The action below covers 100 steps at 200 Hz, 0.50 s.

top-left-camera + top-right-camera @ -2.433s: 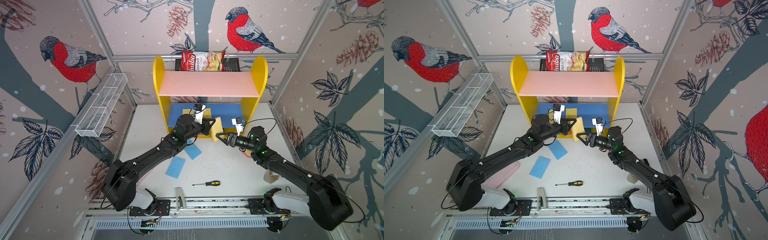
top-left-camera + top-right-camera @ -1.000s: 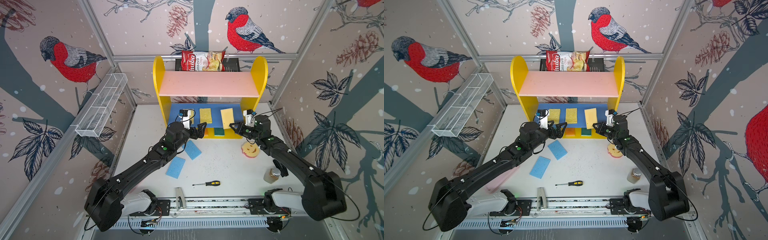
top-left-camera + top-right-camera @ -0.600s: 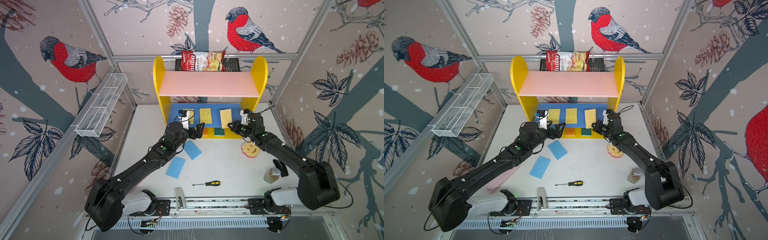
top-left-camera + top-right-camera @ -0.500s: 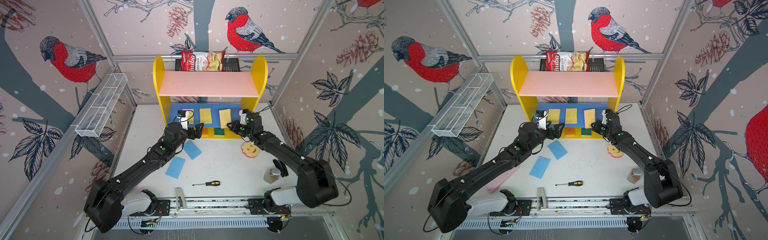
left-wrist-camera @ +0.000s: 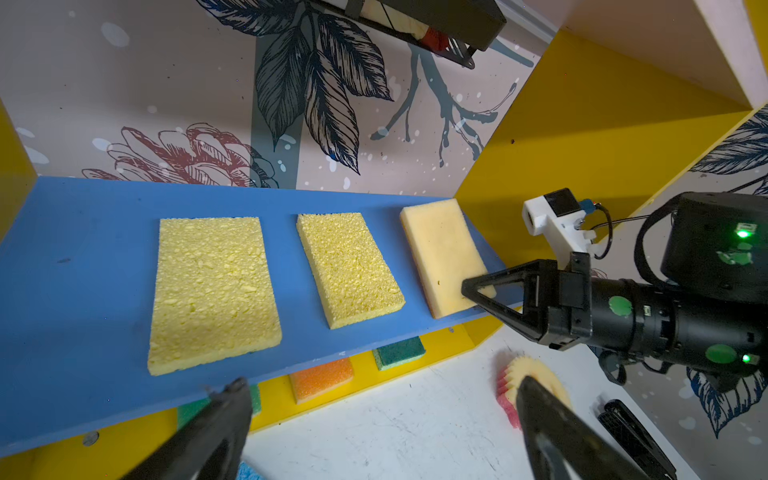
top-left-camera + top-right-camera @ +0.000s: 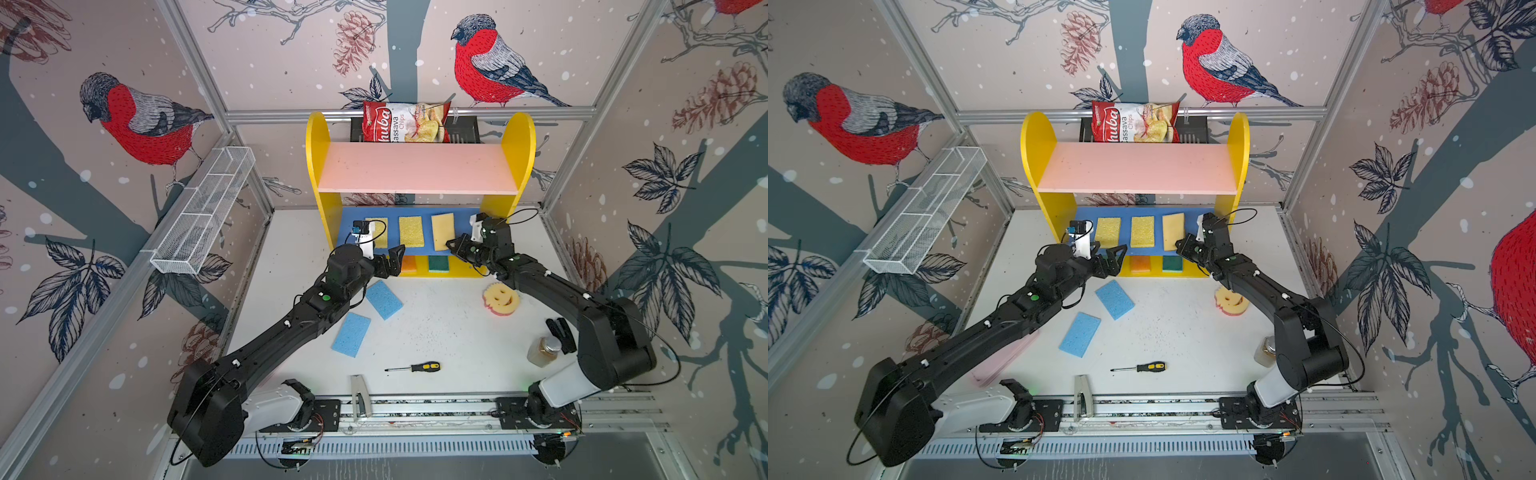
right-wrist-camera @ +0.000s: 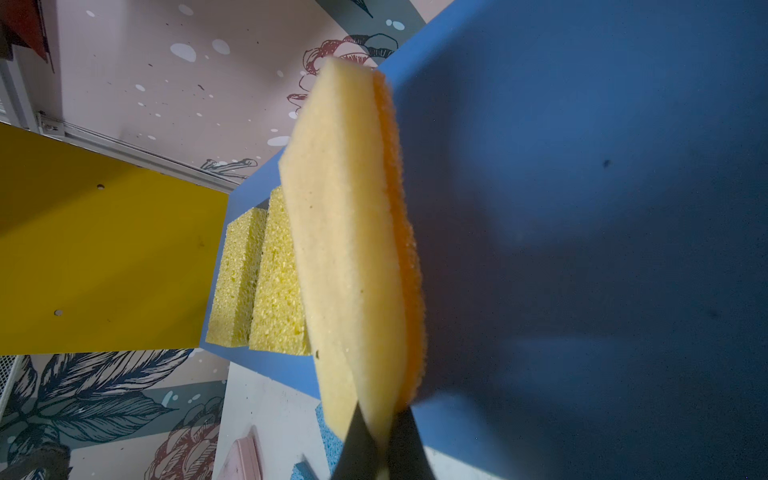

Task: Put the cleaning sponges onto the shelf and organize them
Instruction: 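Lower the upright sponge onto the blue shelf beside the yellow sponges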

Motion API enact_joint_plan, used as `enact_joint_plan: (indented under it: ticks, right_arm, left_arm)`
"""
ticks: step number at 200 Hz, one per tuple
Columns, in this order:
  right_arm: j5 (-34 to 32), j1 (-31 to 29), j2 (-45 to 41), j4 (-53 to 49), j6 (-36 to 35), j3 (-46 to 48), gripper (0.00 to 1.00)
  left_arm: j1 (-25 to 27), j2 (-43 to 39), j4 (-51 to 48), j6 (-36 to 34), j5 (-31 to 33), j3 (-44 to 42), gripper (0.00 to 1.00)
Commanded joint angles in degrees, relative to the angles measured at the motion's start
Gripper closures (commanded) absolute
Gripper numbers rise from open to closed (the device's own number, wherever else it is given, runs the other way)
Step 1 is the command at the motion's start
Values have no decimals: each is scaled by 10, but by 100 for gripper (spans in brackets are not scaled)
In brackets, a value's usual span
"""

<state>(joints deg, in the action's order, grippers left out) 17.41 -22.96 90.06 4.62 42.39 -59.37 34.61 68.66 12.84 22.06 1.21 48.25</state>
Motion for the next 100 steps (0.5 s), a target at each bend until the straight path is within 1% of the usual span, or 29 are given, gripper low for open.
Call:
enact_joint_plan:
  ticks: [1, 100]
  right_arm:
    - [5, -6, 14, 17, 5, -13, 100]
    - [3, -24, 55, 16, 6, -53, 100]
  left_arm:
    - [-2, -2, 4, -6, -5, 2, 2]
    - [-3, 0, -1, -6, -7, 4, 2]
